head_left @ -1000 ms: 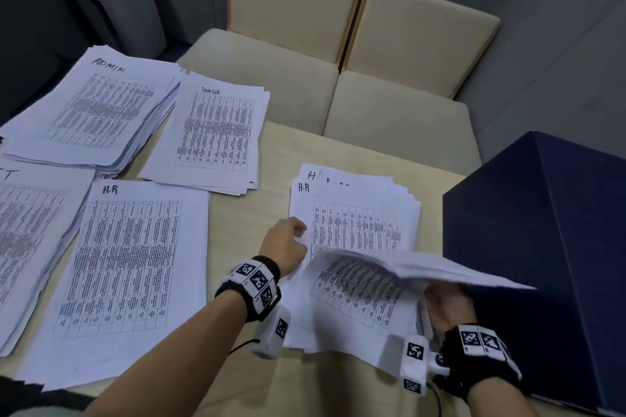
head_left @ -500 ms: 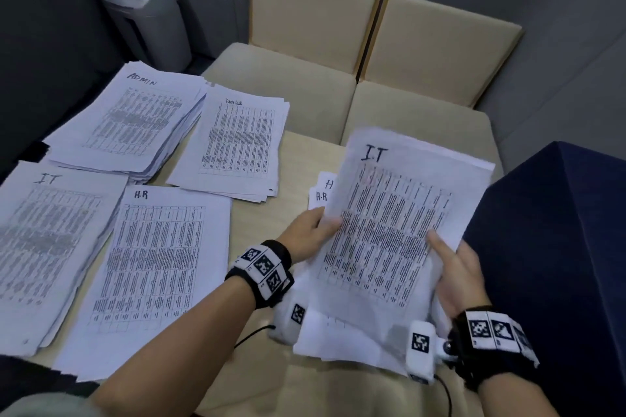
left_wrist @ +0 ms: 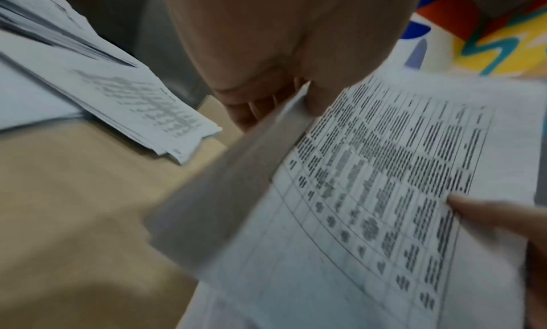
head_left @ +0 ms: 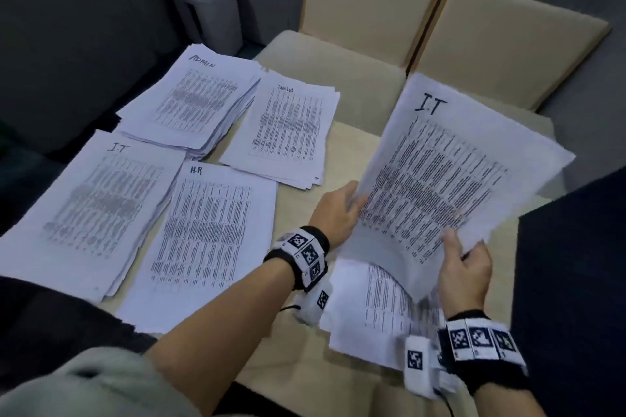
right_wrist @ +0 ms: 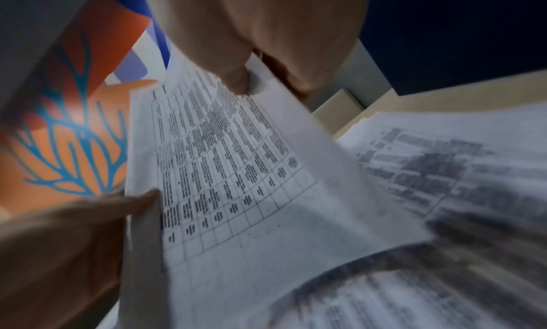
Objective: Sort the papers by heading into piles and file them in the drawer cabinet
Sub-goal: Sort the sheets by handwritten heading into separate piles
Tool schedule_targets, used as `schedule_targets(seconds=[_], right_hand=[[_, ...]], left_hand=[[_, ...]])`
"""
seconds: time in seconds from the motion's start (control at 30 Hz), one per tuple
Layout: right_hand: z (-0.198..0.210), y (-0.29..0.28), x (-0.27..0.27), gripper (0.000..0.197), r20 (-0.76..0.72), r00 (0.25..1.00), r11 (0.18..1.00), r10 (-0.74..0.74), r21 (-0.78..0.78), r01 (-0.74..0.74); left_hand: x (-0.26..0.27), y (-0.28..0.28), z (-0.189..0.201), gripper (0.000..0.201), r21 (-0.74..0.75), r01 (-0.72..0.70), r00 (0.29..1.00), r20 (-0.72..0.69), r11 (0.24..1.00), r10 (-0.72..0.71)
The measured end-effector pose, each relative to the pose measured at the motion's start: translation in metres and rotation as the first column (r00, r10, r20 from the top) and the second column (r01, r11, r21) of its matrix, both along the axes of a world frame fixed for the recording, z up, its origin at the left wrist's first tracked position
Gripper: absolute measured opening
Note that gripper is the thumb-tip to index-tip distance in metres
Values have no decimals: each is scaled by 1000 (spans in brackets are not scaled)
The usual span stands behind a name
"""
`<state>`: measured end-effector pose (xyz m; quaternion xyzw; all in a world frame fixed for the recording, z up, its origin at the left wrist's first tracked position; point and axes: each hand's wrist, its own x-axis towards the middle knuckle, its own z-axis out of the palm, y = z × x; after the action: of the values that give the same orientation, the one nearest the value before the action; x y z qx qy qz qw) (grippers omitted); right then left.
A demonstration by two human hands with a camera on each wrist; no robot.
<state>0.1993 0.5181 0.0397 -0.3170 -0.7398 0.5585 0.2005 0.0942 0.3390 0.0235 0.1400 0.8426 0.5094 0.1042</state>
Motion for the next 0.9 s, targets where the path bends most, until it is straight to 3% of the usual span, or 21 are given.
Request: schedule_targets(seconds=[0.03,0.17,0.27,0.33,0.4,0.5,0.53,0.7,0.9], right_hand=[[-3,-3,-3,10,-18,1000,1000,1,11,-1],[6,-32,-21,30,-13,994,994,109,-26,-109],[0,-67,-32,53,49,968,947,246,-226,-229],[-18,-90,-38,40,134,930,907,341,-307,-288],[-43,-114,-39,26,279,829,860,485,-322,-395],[-79,-144,-33,17,504,597,769,624,-259,-585],[-85,-152,-29,14,543,557,752,628,-240,-614],[-90,-168,-17,4,639,543,763,544,-109,-637],[-87,-182,-20,4,706,529,773,470,-40,-633]], left_hand=[[1,-8,0,24,15,-25,999,-20,1000,25],[-5,-53,7,19,119,-188,980,85,975,178],[-7,-112,11,18,152,-335,931,202,930,303],[-5,-166,6,20,114,-424,887,252,898,387],[3,-231,-3,18,38,-478,847,287,878,449],[18,-326,-8,19,-69,-504,793,357,861,493],[21,-357,-9,18,-122,-503,785,350,856,511],[2,-492,-12,24,-423,-449,798,206,787,566],[-36,-552,-23,17,-652,-340,798,181,677,575]])
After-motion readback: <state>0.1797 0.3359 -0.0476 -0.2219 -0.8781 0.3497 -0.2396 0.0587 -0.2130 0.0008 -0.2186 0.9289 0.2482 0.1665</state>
